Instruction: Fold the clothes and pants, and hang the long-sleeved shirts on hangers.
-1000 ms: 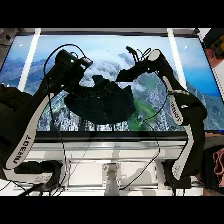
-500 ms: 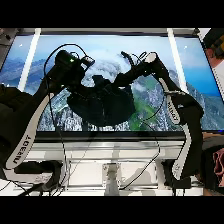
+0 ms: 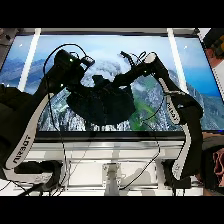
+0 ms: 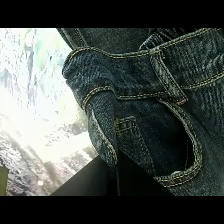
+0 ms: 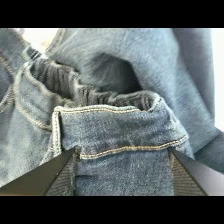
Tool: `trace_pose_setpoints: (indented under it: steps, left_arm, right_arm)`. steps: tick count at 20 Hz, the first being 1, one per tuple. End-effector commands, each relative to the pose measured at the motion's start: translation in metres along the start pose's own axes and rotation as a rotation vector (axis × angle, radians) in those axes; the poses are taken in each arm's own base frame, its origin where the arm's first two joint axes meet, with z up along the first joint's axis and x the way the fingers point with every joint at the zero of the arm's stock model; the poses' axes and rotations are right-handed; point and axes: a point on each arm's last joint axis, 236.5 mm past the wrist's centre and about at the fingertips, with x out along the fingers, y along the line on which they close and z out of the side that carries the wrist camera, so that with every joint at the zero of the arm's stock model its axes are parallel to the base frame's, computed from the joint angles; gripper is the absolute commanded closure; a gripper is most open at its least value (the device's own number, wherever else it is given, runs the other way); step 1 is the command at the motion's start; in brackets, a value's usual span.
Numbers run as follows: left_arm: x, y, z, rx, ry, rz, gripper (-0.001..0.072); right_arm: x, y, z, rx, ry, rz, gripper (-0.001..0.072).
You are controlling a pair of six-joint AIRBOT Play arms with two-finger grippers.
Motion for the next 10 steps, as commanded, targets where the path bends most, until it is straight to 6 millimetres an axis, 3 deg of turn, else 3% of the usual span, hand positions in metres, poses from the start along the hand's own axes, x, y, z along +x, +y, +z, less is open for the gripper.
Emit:
trace_pose_setpoints:
  steps: [1, 6, 8, 10]
  left_arm:
    - [0.0, 0.0, 0.0, 0.007, 0.001, 0.0, 0.0681]
    - [0.0, 0.0, 0.0, 0.007, 0.001, 0.0, 0.068]
    - [0.0, 0.0, 0.0, 0.007, 0.0, 0.0, 0.068]
    - [0.0, 0.0, 0.0, 0.007, 0.0, 0.0, 0.0681]
  right_arm:
    - [0.001, -0.014, 0.01, -0.038, -0.04, -0.058, 0.0094]
    - [0.015, -0.017, 0.002, -0.033, -0.009, -0.051, 0.0095]
    - [0.02, -0.006, -0.009, -0.031, 0.039, -0.016, 0.0109]
    - [0.023, 0.014, -0.017, -0.03, 0.077, 0.051, 0.0365]
